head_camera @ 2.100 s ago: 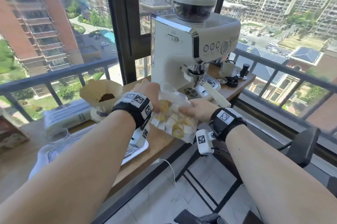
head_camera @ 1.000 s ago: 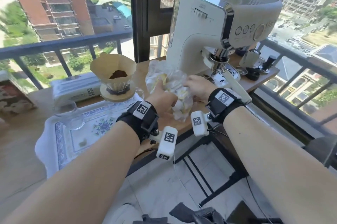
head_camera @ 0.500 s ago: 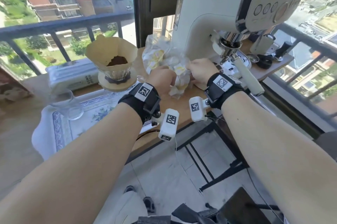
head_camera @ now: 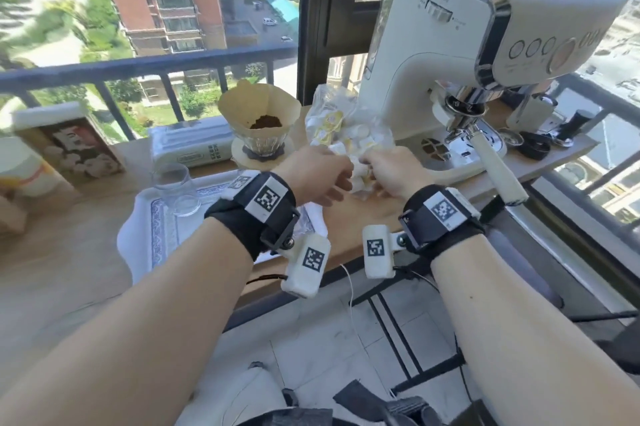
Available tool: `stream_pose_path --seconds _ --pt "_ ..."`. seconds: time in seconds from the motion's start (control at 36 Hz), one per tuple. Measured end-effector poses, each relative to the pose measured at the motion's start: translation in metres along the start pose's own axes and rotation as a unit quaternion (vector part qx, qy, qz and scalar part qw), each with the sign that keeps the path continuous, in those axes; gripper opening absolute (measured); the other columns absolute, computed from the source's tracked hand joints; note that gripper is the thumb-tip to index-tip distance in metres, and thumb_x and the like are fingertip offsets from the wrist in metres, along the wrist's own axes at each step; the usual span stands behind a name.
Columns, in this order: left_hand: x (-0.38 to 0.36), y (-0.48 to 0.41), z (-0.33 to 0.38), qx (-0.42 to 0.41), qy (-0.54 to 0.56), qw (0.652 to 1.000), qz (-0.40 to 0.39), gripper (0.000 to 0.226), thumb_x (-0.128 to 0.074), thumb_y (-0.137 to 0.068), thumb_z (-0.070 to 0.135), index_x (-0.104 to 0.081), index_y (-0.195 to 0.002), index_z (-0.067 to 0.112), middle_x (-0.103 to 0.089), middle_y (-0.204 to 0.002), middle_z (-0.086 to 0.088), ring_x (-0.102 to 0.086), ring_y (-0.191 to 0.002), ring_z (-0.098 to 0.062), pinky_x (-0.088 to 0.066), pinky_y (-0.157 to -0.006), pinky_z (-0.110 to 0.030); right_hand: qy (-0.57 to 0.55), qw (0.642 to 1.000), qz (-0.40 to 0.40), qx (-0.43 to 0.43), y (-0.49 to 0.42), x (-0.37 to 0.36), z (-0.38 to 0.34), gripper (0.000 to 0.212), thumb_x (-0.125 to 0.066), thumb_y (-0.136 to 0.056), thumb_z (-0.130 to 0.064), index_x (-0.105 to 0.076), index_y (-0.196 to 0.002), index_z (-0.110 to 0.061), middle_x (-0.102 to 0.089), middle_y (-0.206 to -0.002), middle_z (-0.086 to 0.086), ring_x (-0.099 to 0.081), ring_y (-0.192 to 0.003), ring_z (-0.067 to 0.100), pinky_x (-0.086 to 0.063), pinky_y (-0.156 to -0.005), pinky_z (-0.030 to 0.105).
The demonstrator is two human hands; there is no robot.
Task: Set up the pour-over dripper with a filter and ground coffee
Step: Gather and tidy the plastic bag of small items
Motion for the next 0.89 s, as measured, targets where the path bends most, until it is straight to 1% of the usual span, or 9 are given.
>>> stream_pose_path --seconds 0.08,0.25,0.31,0.36,0.44,0.56,0.64,0.75,0.89 --pt "0.012 0.029 -0.004 -0.045 -0.045 0.998 -0.025 0.030 -0.056 -0.100 0.024 -0.072 -0.093 0.000 -0.077 -0.077 -0.009 -0.072 -0.070 -0.026 -0.055 -0.062 -0.032 0.002 0.998 -0.038 -0.041 0.020 -0.008 0.019 0.027 -0.054 -0.093 -0.032 -0.055 -0.069 -0.019 -0.056 -0.061 0.002 -0.049 -0.047 0.019 -0.039 -0.048 0.026" --pt "0.067 0.061 -0.044 -0.048 -0.089 0.994 0.030 0.042 -0.061 -0.096 0.039 -0.057 -0.064 0.012 -0.051 -0.048 0.000 -0.048 -0.042 -0.020 -0.036 -0.044 -0.026 0.007 0.995 -0.011 -0.097 0.079 -0.013 0.052 0.013 -0.054 -0.094 -0.034 -0.051 -0.093 -0.022 -0.062 -0.069 0.005 -0.062 -0.047 0.021 -0.046 -0.041 0.026" --pt "0.092 0.066 -0.056 -0.030 -0.081 0.993 0.078 0.038 -0.061 -0.095 0.039 -0.056 -0.068 0.012 -0.047 -0.051 -0.001 -0.044 -0.045 -0.020 -0.034 -0.046 -0.026 0.042 0.994 0.011 -0.096 0.097 -0.013 0.052 0.022 -0.056 -0.096 -0.033 -0.051 -0.088 -0.013 -0.062 -0.069 0.006 -0.070 -0.053 0.026 -0.058 -0.049 0.037" --pt "0.119 0.075 -0.067 -0.028 -0.115 0.983 0.142 0.038 -0.059 -0.095 0.040 -0.061 -0.071 0.011 -0.051 -0.058 -0.003 -0.047 -0.054 -0.023 -0.036 -0.054 -0.028 0.092 0.990 0.048 -0.098 0.115 -0.011 0.050 0.025 -0.055 -0.096 -0.030 -0.050 -0.082 -0.011 -0.058 -0.074 0.009 -0.072 -0.070 0.035 -0.060 -0.065 0.044" --pt "0.151 0.093 -0.083 -0.023 -0.189 0.959 0.211 0.052 -0.058 -0.096 0.047 -0.054 -0.058 0.012 -0.050 -0.053 -0.002 -0.048 -0.053 -0.023 -0.032 -0.053 -0.031 0.091 0.985 0.098 -0.108 0.142 -0.007 0.049 0.024 -0.055 -0.097 -0.029 -0.052 -0.081 -0.012 -0.059 -0.080 0.012 -0.070 -0.079 0.035 -0.060 -0.066 0.040" --pt "0.180 0.115 -0.105 0.032 -0.226 0.952 0.202 0.043 -0.054 -0.097 0.042 -0.066 -0.093 0.001 -0.067 -0.086 -0.015 -0.060 -0.077 -0.031 -0.040 -0.064 -0.034 0.070 0.980 0.155 -0.108 0.182 -0.002 0.045 0.030 -0.056 -0.095 -0.023 -0.064 -0.082 0.003 -0.072 -0.096 0.028 -0.071 -0.093 0.044 -0.059 -0.087 0.057" --pt "0.188 0.126 -0.106 0.027 -0.224 0.958 0.177 0.035 -0.053 -0.098 0.034 -0.066 -0.093 0.002 -0.065 -0.086 -0.013 -0.058 -0.074 -0.030 -0.041 -0.064 -0.033 0.082 0.977 0.180 -0.082 0.204 0.006 0.031 0.035 -0.053 -0.093 -0.017 -0.066 -0.088 0.015 -0.070 -0.090 0.033 -0.068 -0.091 0.049 -0.056 -0.087 0.060" --pt "0.201 0.145 -0.082 -0.021 -0.223 0.959 0.174 0.029 -0.058 -0.093 0.022 -0.058 -0.068 0.007 -0.057 -0.067 -0.010 -0.050 -0.058 -0.026 -0.034 -0.056 -0.031 0.077 0.969 0.229 -0.054 0.230 0.021 0.002 0.030 -0.056 -0.089 -0.014 -0.068 -0.091 0.013 -0.070 -0.092 0.034 -0.068 -0.091 0.050 -0.058 -0.084 0.059" --pt "0.218 0.173 -0.048 -0.062 -0.267 0.943 0.187 0.023 -0.063 -0.089 0.012 -0.060 -0.067 0.006 -0.056 -0.066 -0.009 -0.047 -0.060 -0.026 -0.033 -0.052 -0.029 0.066 0.961 0.267 -0.031 0.254 0.034 -0.032 0.029 -0.057 -0.088 -0.012 -0.068 -0.088 0.014 -0.070 -0.080 0.029 -0.070 -0.088 0.049 -0.059 -0.080 0.060"
Point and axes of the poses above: each hand's wrist, its own y-axis away from the middle knuckle, its own x-axis out of the back of the hand, z = x × y, the point moved 5 cm from there along -y, towards the middle knuckle
